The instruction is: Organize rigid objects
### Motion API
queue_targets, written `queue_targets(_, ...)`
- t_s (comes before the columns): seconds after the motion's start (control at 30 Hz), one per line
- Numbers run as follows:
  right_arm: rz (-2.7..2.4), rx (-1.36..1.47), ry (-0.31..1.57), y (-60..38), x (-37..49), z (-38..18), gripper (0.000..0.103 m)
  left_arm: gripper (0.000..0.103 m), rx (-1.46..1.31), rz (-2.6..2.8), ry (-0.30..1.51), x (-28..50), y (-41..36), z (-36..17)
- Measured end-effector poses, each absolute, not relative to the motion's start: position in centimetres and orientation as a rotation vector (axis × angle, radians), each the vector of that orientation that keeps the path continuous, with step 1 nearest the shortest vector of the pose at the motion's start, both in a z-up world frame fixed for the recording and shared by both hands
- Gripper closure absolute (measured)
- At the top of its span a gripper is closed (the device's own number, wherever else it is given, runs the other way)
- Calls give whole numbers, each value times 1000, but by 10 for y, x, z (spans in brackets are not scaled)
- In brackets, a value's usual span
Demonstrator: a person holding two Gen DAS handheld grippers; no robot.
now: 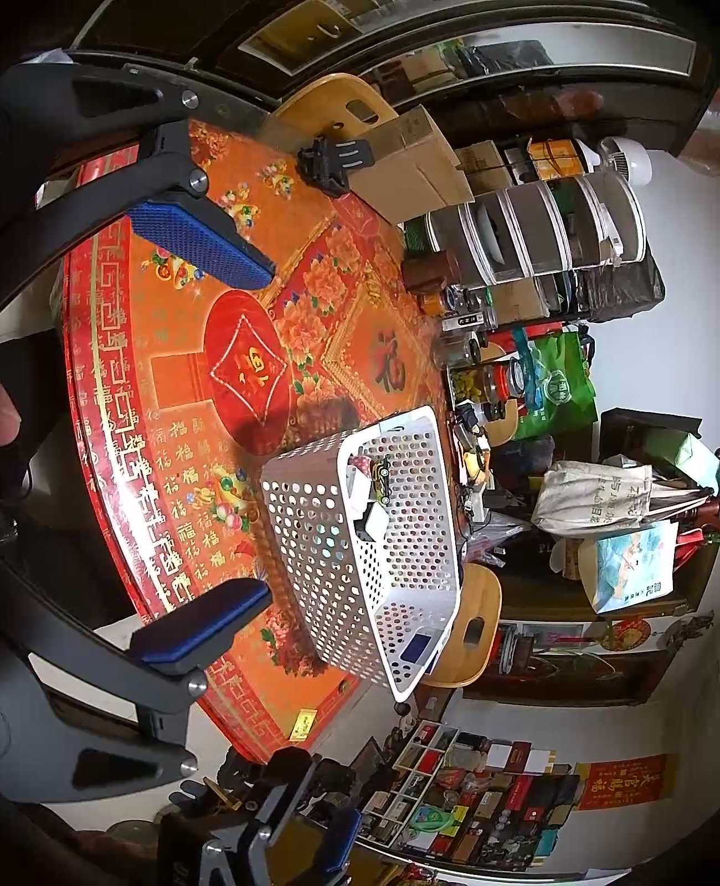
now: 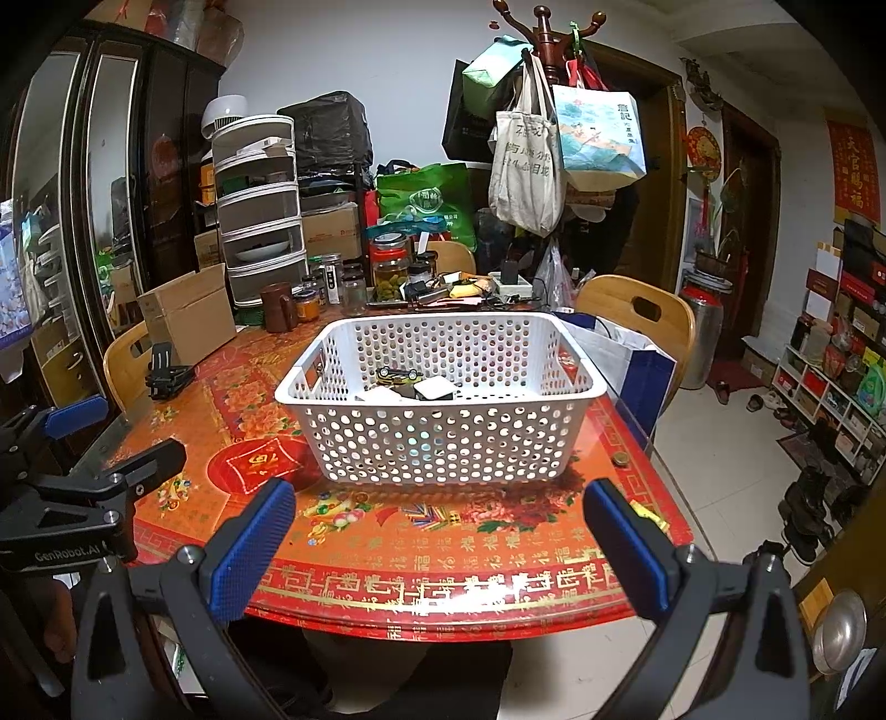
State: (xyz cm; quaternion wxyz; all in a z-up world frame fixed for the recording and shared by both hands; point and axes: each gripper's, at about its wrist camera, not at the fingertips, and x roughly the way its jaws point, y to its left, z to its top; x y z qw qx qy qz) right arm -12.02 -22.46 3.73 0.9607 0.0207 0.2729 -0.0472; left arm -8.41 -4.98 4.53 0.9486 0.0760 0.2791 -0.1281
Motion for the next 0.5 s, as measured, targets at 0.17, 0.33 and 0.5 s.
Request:
queue_targets(0.17,-95,42,554,-223,-120,37,0,0,164,-253,570,-83,-51,46)
queue_targets(0.33,-93,43,549,-224,-119,38,0,0,177,-255,568,-84,-53,46)
queue_targets(0.5,-92,44,548,-224,-120,38,0,0,174,-261,562,-83,-52,47)
